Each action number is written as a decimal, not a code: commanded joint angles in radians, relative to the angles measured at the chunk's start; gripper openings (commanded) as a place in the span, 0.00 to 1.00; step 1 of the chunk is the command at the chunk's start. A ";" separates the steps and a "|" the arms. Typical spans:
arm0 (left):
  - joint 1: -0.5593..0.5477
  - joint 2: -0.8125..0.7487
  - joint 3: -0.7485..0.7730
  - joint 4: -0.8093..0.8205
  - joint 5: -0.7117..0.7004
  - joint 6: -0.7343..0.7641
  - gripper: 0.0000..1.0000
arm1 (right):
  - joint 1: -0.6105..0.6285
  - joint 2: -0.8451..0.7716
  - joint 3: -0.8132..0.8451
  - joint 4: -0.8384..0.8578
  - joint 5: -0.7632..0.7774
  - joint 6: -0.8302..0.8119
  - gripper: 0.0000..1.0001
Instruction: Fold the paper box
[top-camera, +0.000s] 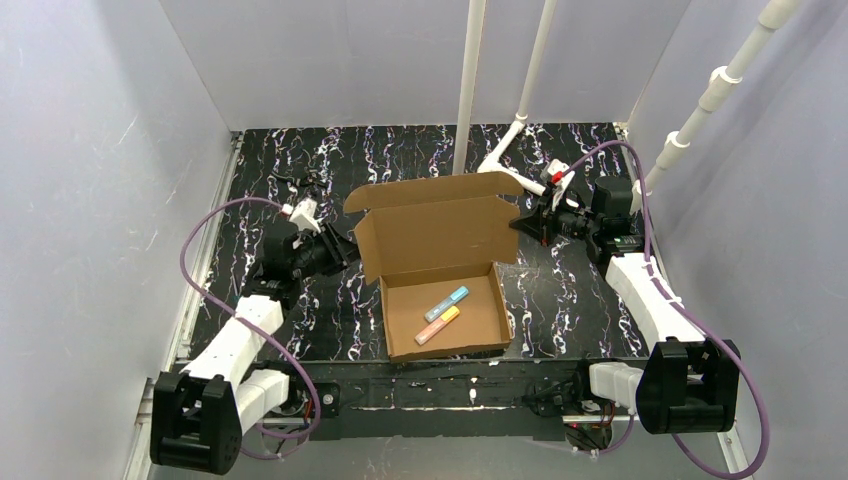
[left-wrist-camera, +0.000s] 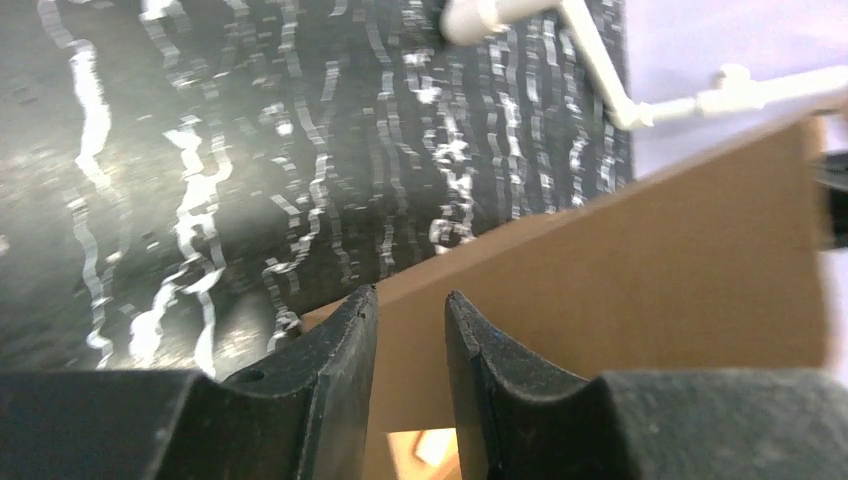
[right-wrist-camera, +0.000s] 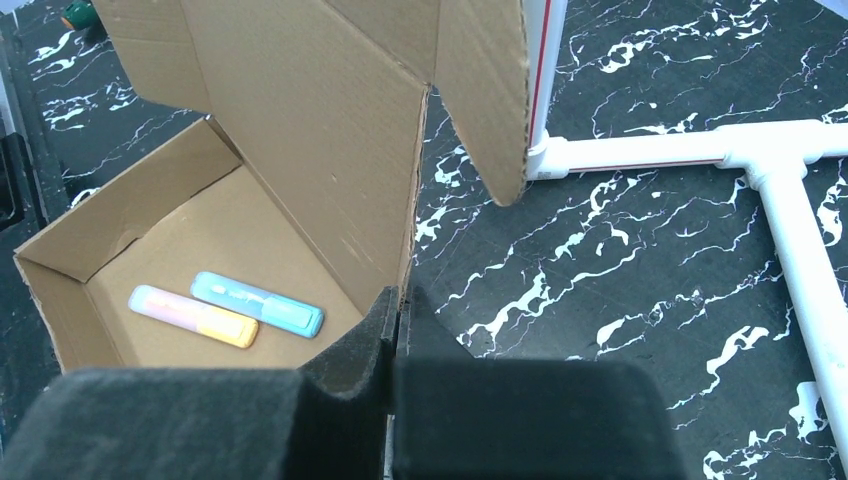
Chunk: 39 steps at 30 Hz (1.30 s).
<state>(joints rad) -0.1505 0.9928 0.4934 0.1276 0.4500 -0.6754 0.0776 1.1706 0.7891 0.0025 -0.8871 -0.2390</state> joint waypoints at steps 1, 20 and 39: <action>-0.029 0.025 0.075 0.188 0.202 -0.004 0.30 | -0.006 -0.019 0.002 0.054 -0.032 0.012 0.01; -0.115 0.057 0.014 0.224 -0.016 0.007 0.41 | -0.007 -0.031 -0.010 0.051 -0.049 0.009 0.01; -0.107 0.120 -0.011 0.438 0.162 0.053 0.70 | -0.006 0.012 0.013 0.073 -0.197 0.053 0.01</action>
<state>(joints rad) -0.2611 1.1244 0.4786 0.4297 0.5594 -0.6338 0.0711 1.1709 0.7872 0.0265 -1.0004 -0.2153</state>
